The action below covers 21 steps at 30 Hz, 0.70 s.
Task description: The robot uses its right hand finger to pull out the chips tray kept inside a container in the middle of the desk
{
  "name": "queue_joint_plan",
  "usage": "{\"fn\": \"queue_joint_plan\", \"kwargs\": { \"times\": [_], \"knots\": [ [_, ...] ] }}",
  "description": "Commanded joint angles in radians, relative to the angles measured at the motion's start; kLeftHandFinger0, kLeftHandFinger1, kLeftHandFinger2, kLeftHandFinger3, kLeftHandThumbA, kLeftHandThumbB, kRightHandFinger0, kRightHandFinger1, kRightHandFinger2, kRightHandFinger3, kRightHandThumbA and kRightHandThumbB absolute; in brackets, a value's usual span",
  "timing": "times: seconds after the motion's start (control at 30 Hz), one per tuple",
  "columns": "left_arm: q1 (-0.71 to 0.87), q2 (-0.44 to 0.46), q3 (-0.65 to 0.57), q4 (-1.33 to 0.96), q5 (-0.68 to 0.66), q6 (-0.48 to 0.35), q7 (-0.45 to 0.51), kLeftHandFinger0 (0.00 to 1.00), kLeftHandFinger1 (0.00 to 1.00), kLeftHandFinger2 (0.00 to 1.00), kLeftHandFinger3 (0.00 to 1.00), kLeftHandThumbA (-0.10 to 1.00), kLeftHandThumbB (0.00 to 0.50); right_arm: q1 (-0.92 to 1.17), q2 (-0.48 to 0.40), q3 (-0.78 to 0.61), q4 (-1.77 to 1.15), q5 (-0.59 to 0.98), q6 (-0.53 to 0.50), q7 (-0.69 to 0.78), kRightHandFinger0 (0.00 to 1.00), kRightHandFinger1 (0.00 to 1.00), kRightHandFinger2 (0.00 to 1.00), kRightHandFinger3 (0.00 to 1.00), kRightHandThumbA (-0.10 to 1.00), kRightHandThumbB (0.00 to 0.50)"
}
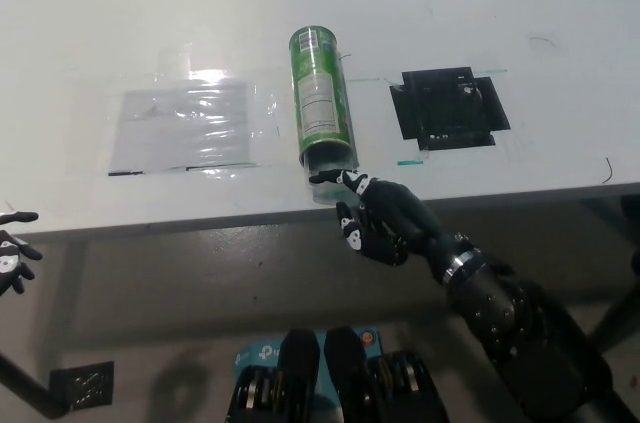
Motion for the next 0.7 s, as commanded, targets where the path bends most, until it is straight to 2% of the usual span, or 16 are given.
{"fn": "queue_joint_plan", "kwargs": {
  "times": [0.0,0.13,0.17,0.2,0.27,0.3,0.43,0.53,0.63,0.67],
  "knots": [
    [-0.024,0.034,0.013,-0.032,-0.01,-0.017,-0.014,0.26,0.3,0.37,0.61,-0.1,0.107,-0.02,0.003,0.003,0.027,-0.02,-0.027,-0.005,0.03,0.12,0.89,0.85,-0.1,0.212],
    [-0.024,0.034,0.014,-0.03,-0.008,-0.022,-0.014,0.26,0.3,0.38,0.61,-0.1,0.113,0.005,-0.017,-0.011,-0.032,-0.005,-0.004,0.016,0.07,0.15,0.88,0.87,-0.1,0.215],
    [-0.024,0.035,0.014,-0.03,-0.01,-0.019,-0.015,0.26,0.3,0.37,0.61,-0.1,0.105,0.017,-0.023,-0.015,-0.066,-0.003,0.032,0.034,0.09,0.17,0.88,0.88,-0.1,0.209],
    [-0.024,0.034,0.014,-0.032,-0.006,-0.019,-0.012,0.26,0.3,0.37,0.61,-0.1,0.105,0.029,-0.03,-0.019,-0.087,0.004,0.021,0.034,0.07,0.16,0.88,0.88,-0.1,0.215],
    [-0.024,0.034,0.013,-0.031,-0.003,-0.019,-0.01,0.26,0.3,0.37,0.61,-0.1,0.106,0.044,-0.036,-0.026,-0.115,0.013,0.027,0.042,0.1,0.15,0.86,0.87,-0.1,0.218],
    [-0.025,0.033,0.013,-0.033,-0.002,-0.013,-0.007,0.26,0.3,0.37,0.61,-0.1,0.103,0.072,-0.047,-0.036,-0.161,0.017,0.043,0.045,0.01,0.08,0.84,0.85,-0.1,0.224],
    [-0.024,0.034,0.011,-0.037,0.003,-0.013,-0.006,0.27,0.3,0.37,0.61,-0.1,0.107,0.148,-0.061,-0.063,-0.302,0.034,0.143,0.089,0.0,0.04,0.83,0.86,-0.1,0.231],
    [-0.024,0.026,0.013,-0.034,0.0,-0.013,-0.002,0.25,0.28,0.35,0.61,-0.1,0.103,0.193,-0.073,-0.073,-0.367,0.053,0.153,0.116,0.04,0.09,0.82,0.88,-0.1,0.22],
    [-0.024,0.024,0.014,-0.036,-0.004,-0.001,-0.001,0.27,0.3,0.36,0.6,-0.1,0.107,0.212,-0.072,-0.078,-0.383,0.066,0.137,0.119,0.03,0.08,0.79,0.87,-0.1,0.226],
    [-0.023,0.024,0.013,-0.032,-0.004,-0.008,-0.004,0.27,0.3,0.37,0.6,-0.1,0.103,0.226,-0.068,-0.084,-0.4,0.086,0.149,0.127,0.08,0.09,0.79,0.87,-0.1,0.222]
  ]
}}
